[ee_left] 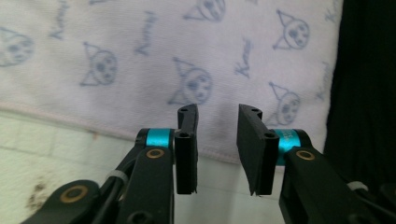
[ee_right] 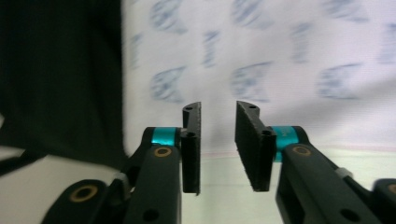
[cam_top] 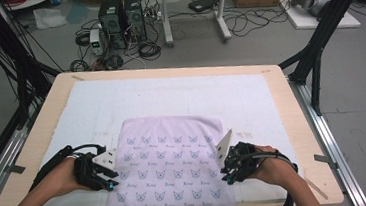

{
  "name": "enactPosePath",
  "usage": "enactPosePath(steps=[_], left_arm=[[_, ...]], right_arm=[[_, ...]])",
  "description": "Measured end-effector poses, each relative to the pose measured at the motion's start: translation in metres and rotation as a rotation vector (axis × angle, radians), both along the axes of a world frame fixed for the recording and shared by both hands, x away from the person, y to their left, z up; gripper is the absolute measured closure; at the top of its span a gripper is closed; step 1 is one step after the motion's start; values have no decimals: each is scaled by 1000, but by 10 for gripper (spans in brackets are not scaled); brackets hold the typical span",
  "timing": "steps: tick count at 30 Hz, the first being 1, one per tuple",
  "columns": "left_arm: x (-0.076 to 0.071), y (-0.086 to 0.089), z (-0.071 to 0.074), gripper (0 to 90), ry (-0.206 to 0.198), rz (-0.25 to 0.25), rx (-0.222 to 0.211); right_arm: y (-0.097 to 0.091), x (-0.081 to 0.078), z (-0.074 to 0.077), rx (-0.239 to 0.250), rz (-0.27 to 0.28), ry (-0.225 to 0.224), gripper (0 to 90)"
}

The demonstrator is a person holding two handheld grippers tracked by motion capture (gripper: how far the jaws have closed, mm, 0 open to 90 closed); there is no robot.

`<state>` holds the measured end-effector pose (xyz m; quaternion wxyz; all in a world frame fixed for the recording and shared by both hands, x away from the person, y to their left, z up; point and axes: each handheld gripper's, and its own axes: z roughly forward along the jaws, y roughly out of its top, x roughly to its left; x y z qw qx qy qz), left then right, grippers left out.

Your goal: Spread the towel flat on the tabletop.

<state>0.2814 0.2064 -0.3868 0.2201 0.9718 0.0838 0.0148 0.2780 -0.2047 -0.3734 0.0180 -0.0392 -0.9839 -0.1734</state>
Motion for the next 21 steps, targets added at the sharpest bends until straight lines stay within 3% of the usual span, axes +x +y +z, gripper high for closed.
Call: enactPosePath(steps=[4,7,11,13,17,21], left_arm=[[8,2,5,612,-21,31,-18],[17,1,4,565,-72,76,-29],[34,1,3,552,-107,152,-66],[43,1,3,552,-125,184,-81],[63,4,4,551,-154,251,-124],[88,6,8,560,-161,287,-111]], right_arm=[[-7,14,4,23,-101,-50,662],[-11,27,5,22,-210,-119,648],[-12,48,5,6,-330,-204,628],[-12,58,4,30,-378,-226,626],[-12,80,1,40,-448,-257,622],[-9,102,-7,28,-447,-248,623]])
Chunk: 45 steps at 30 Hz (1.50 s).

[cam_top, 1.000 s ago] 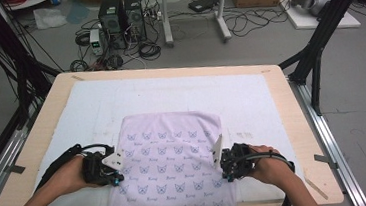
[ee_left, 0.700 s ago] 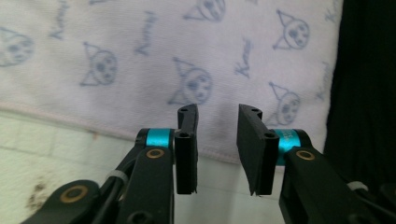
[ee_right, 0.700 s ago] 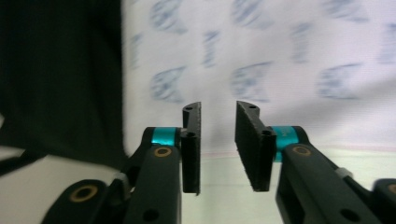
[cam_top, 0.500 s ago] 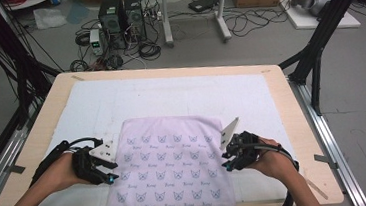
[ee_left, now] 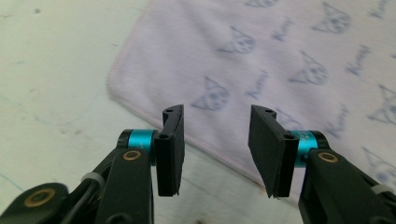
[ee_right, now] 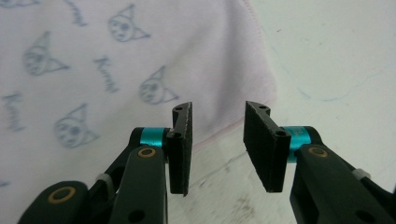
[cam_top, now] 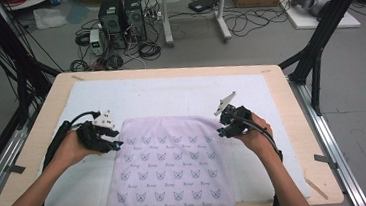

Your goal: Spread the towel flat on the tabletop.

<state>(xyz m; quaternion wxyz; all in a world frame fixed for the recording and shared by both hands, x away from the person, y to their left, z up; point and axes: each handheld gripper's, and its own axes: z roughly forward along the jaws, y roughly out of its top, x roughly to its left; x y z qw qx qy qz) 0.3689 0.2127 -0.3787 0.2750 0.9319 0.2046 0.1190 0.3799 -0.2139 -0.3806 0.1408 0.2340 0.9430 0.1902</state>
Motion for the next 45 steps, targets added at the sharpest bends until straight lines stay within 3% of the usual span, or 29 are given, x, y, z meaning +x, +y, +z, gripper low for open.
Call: enactPosePath(steps=[3,7,11,13,14,19,22,25,29,30,32,35,39,43,45], left_arm=[[20,-1,1,555,28,3,8],[46,-5,-3,544,63,-18,60],[66,-7,-13,549,103,-14,71],[71,-8,-16,554,106,-3,91],[72,-9,-18,564,113,11,78],[79,-16,-25,602,112,7,108],[82,-21,-29,639,114,31,112],[84,-26,-33,680,122,47,124],[84,-29,-33,799,113,72,137],[84,-29,-32,835,112,60,161],[83,-30,-30,874,107,46,176],[84,-30,-27,883,81,63,193],[86,-31,-22,884,41,107,165],[87,-32,-28,849,40,102,187],[87,-31,-28,700,34,116,181]], right_arm=[[2,16,-3,3,3,20,616],[6,36,-3,-23,28,57,611],[9,51,-7,-27,41,84,616],[10,57,-10,-48,36,107,622],[11,60,-11,-54,37,116,633],[14,70,-19,-88,30,148,680],[14,74,-27,-126,24,171,750],[15,75,-26,-120,5,184,851],[17,74,-26,-136,5,168,863],[17,74,-25,-141,4,159,864],[17,74,-21,-147,0,132,867],[15,72,-13,-153,-7,68,873],[9,69,0,-125,-46,-19,873],[10,70,-5,-133,-33,8,836],[10,69,-8,-104,-45,13,756]])
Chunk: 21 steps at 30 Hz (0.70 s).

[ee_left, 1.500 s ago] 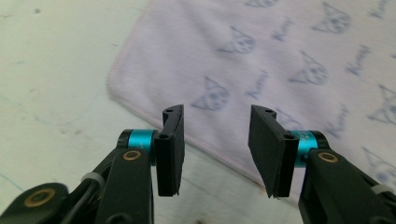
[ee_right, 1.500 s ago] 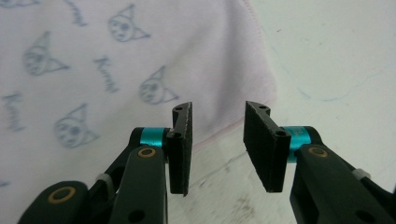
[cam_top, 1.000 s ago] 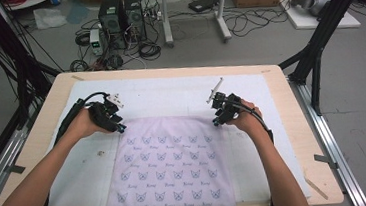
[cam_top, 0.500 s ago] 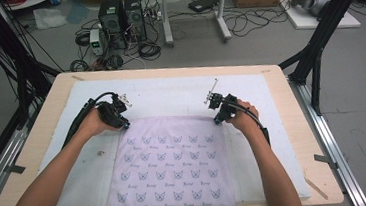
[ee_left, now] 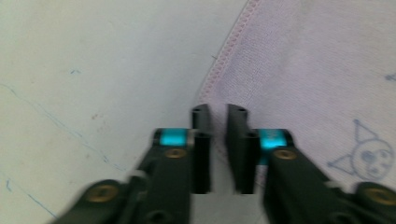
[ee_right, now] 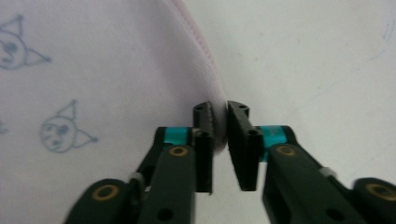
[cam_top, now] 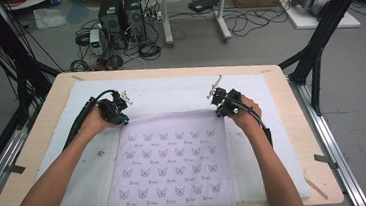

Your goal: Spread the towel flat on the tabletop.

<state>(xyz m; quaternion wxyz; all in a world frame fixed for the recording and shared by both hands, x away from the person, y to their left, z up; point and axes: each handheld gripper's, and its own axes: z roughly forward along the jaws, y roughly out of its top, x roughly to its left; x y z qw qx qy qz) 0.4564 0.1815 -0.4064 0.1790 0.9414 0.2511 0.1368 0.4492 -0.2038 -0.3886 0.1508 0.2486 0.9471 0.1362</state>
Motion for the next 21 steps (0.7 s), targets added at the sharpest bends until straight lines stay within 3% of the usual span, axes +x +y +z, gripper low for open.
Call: enactPosePath(steps=[3,7,10,12,14,16,18,19,21], left_arm=[[-2,6,8,582,-4,2,-38],[-9,19,27,441,-25,-6,-134],[-24,32,39,395,-84,-39,-248],[-35,40,42,370,-110,-57,-294],[-45,49,44,288,-128,-53,-345],[-54,56,45,213,-134,-40,-377],[-66,64,46,180,-164,-60,-408],[-72,70,46,151,-184,-63,-417],[-81,78,45,68,-183,-54,-450]], right_arm=[[-8,-1,4,92,-19,12,676],[-23,-7,12,226,-44,6,549],[-37,-19,17,344,-60,-14,456],[-44,-29,20,374,-62,-34,358],[-50,-38,22,409,-61,-48,270],[-55,-47,25,472,-39,-51,176],[-59,-56,27,539,-23,-58,112],[-61,-61,28,554,-19,-75,105],[-64,-70,30,604,-2,-101,74]])
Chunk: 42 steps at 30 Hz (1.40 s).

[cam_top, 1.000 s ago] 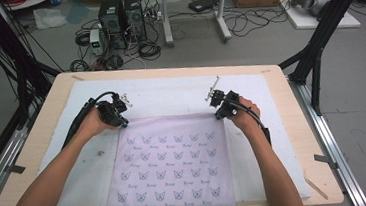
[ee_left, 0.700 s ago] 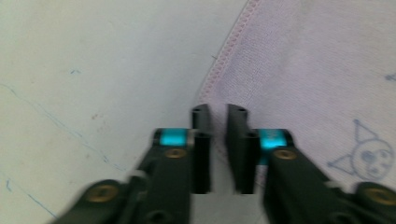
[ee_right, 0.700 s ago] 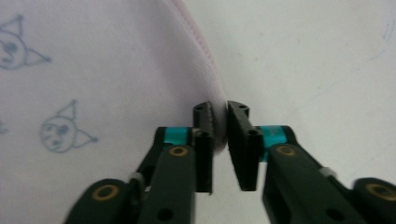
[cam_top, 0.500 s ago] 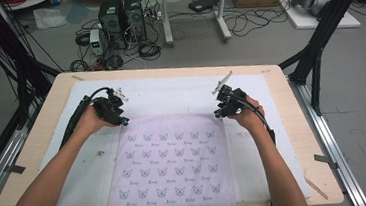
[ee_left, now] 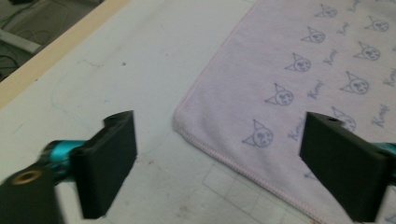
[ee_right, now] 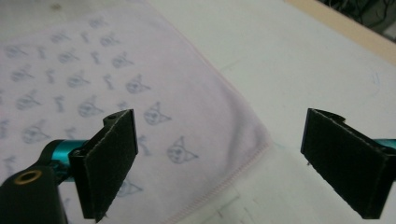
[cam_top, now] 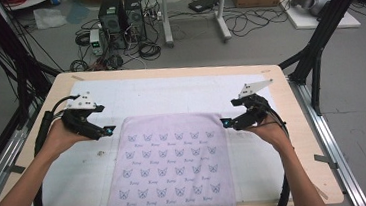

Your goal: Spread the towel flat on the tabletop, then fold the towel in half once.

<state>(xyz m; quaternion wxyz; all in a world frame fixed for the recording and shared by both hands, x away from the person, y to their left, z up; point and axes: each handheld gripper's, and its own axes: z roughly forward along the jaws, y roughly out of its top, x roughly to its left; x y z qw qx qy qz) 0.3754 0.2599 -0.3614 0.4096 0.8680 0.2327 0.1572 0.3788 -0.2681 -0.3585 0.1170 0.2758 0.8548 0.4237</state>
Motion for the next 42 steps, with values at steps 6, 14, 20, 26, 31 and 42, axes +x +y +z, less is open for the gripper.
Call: enactPosePath(steps=[6,14,20,26,31,42], left_arm=[[-30,20,-2,17,-28,-22,-94],[-62,40,-7,17,-77,-14,-231],[-77,57,-13,17,-135,10,-324],[-84,63,-23,17,-133,17,-349],[-85,63,-24,17,-137,23,-345],[-83,59,-21,17,-143,8,-349]], right_arm=[[-11,-30,2,78,8,-103,16],[-35,-70,2,208,-42,-246,16],[-42,-91,-4,237,-70,-318,16],[-47,-98,-14,264,-89,-307,16],[-46,-96,-15,261,-92,-303,16],[-46,-95,-15,254,-101,-296,17]])
